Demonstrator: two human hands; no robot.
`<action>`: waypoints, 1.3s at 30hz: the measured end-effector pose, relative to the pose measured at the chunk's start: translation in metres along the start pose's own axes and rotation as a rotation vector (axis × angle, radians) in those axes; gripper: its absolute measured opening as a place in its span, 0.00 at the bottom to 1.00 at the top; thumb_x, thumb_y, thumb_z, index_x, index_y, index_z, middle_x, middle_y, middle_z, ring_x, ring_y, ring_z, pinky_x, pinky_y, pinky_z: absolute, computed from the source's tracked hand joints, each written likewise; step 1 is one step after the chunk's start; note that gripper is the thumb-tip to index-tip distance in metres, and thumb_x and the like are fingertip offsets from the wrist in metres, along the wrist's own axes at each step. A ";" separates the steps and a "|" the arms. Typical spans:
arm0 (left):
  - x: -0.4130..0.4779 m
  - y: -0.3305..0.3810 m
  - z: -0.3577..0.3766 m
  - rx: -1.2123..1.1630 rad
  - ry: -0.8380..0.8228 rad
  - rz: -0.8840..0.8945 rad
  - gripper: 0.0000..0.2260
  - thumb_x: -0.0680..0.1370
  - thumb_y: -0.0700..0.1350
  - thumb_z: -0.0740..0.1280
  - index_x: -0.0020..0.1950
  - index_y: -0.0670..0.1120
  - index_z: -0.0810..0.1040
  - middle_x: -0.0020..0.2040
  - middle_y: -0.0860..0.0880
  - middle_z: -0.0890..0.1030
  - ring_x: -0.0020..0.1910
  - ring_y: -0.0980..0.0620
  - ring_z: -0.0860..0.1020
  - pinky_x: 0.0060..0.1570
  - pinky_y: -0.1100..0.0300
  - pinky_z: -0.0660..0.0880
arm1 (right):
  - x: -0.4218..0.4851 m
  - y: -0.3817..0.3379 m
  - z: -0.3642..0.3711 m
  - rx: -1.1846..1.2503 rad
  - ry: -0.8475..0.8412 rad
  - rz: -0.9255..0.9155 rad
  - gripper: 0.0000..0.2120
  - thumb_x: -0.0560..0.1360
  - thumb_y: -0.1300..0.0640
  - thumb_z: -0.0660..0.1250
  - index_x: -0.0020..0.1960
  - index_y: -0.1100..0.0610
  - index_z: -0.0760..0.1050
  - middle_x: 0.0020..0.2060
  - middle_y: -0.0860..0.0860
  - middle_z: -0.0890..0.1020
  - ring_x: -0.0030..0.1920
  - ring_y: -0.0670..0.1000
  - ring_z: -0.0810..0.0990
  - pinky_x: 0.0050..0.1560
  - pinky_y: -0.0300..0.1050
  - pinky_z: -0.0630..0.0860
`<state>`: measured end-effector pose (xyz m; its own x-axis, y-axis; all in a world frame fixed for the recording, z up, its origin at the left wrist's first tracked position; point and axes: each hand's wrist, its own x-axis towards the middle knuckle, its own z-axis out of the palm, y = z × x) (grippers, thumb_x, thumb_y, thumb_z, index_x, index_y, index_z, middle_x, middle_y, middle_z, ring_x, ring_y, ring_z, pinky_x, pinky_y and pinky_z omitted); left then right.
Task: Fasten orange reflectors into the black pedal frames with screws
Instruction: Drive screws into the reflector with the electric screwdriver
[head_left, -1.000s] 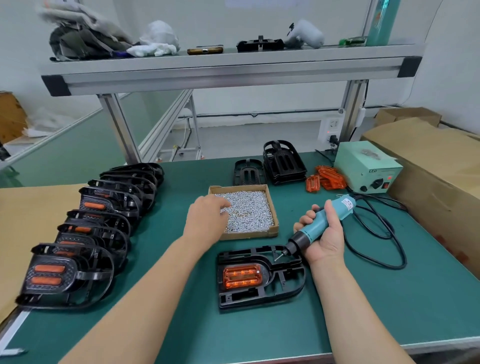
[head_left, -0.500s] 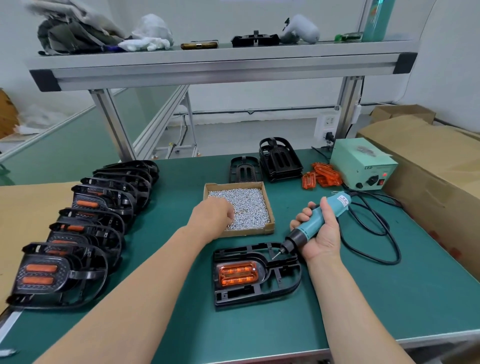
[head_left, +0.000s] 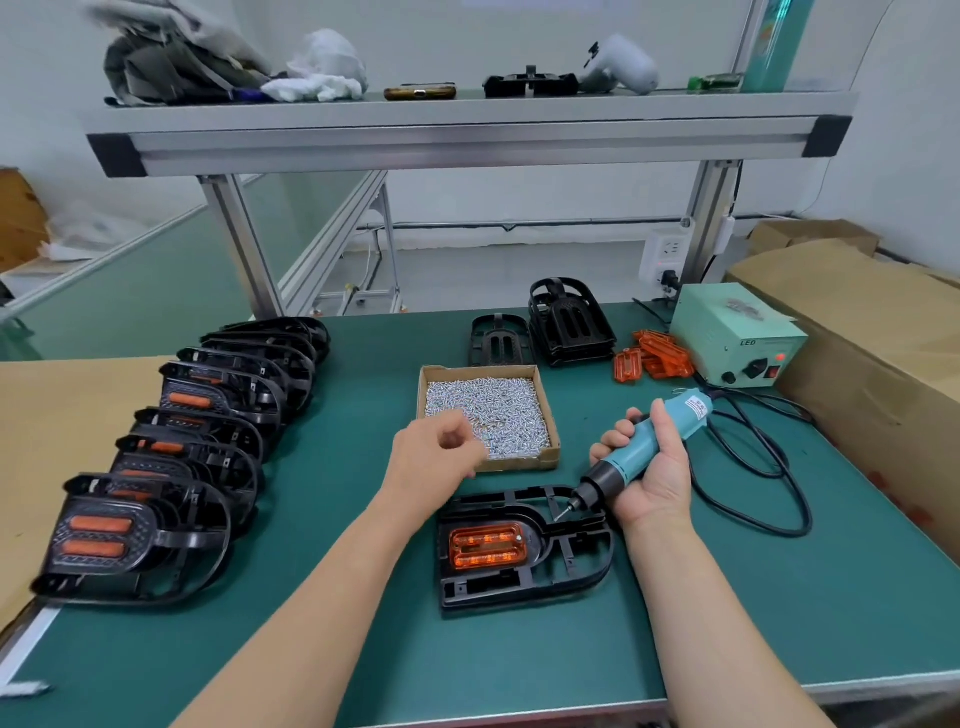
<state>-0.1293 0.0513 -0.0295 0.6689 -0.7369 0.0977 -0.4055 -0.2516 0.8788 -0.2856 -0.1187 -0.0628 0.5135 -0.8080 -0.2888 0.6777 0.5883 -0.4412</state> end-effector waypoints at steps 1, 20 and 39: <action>-0.006 -0.002 0.000 -0.061 0.013 -0.030 0.08 0.72 0.40 0.65 0.33 0.46 0.74 0.33 0.47 0.82 0.31 0.56 0.79 0.34 0.65 0.73 | 0.000 0.000 0.000 0.003 -0.001 0.003 0.13 0.78 0.45 0.69 0.43 0.54 0.74 0.32 0.46 0.73 0.27 0.44 0.71 0.35 0.38 0.66; -0.068 0.000 0.006 -0.550 -0.083 -0.163 0.06 0.72 0.30 0.73 0.41 0.38 0.79 0.36 0.41 0.82 0.35 0.50 0.82 0.38 0.62 0.79 | -0.023 0.008 0.031 -0.013 0.020 -0.038 0.11 0.77 0.47 0.70 0.42 0.53 0.74 0.31 0.45 0.74 0.26 0.44 0.72 0.30 0.37 0.67; -0.078 0.015 0.022 -0.719 -0.055 -0.226 0.06 0.72 0.32 0.74 0.39 0.41 0.80 0.40 0.38 0.84 0.39 0.45 0.84 0.44 0.58 0.82 | -0.032 0.015 0.035 -0.008 0.071 -0.044 0.10 0.76 0.48 0.71 0.42 0.53 0.74 0.31 0.45 0.75 0.27 0.44 0.72 0.31 0.37 0.67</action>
<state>-0.2014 0.0908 -0.0344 0.6476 -0.7511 -0.1284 0.2573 0.0570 0.9646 -0.2731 -0.0828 -0.0308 0.4446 -0.8332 -0.3289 0.6941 0.5525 -0.4615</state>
